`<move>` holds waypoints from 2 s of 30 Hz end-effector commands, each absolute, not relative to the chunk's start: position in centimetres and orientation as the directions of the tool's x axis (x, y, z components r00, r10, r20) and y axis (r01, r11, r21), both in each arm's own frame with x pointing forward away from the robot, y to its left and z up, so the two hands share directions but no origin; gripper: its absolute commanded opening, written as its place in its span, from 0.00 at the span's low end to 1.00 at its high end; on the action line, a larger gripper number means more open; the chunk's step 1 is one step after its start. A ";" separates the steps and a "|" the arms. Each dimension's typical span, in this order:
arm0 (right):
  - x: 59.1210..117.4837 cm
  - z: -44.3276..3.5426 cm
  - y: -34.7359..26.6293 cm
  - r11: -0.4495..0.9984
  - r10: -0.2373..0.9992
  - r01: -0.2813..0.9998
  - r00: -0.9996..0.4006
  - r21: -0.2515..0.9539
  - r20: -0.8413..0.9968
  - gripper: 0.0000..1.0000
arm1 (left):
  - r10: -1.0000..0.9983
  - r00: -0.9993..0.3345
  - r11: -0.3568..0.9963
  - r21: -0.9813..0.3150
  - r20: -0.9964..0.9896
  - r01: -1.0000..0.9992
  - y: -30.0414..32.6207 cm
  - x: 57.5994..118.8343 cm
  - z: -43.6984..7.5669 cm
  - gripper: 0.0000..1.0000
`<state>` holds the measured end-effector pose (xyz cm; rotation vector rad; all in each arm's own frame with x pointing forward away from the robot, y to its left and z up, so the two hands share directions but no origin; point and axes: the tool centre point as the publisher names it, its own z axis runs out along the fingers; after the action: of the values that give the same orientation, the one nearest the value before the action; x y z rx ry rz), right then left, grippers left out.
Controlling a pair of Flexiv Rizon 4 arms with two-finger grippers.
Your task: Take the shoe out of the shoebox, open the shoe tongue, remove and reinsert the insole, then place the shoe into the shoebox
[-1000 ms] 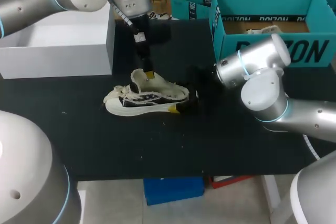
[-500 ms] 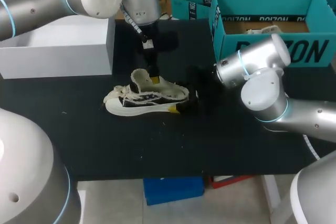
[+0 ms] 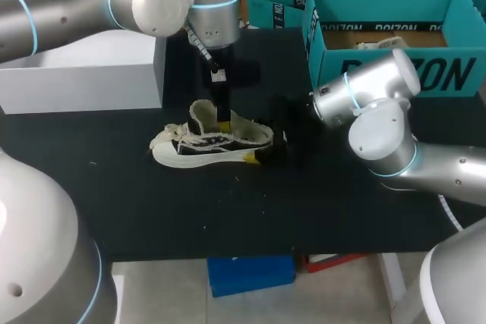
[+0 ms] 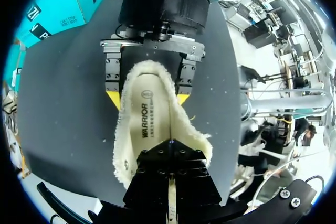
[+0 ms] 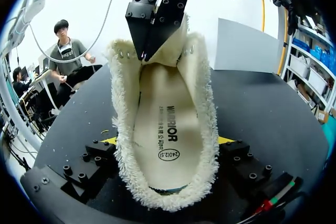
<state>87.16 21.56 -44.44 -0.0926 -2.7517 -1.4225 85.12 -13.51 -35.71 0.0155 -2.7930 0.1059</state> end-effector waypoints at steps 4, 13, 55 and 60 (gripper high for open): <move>87.3 -44.7 21.7 0.578 0.035 0.074 -0.997 0.813 0.066 0.00 | 0.010 -0.937 0.997 -0.072 0.349 -0.016 -13.3 84.7 -37.1 0.00; 87.3 -44.7 21.7 0.578 0.035 0.074 -0.997 0.813 0.066 0.00 | 0.019 -0.937 0.999 -0.047 0.349 0.003 -13.2 84.0 -38.4 0.00; 87.3 -44.7 21.7 0.578 0.035 0.074 -0.997 0.813 0.066 0.00 | -0.047 -0.937 0.994 -0.076 0.346 -0.077 -13.5 82.5 -42.0 0.00; 87.3 -44.7 21.7 0.578 0.035 0.074 -0.997 0.813 0.066 0.00 | -0.046 -0.936 0.994 -0.079 0.349 -0.079 -13.6 82.4 -42.1 0.00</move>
<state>87.10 21.56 -44.47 -0.0911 -2.7517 -1.4221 83.06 -13.59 -41.54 0.0917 -2.7819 0.1238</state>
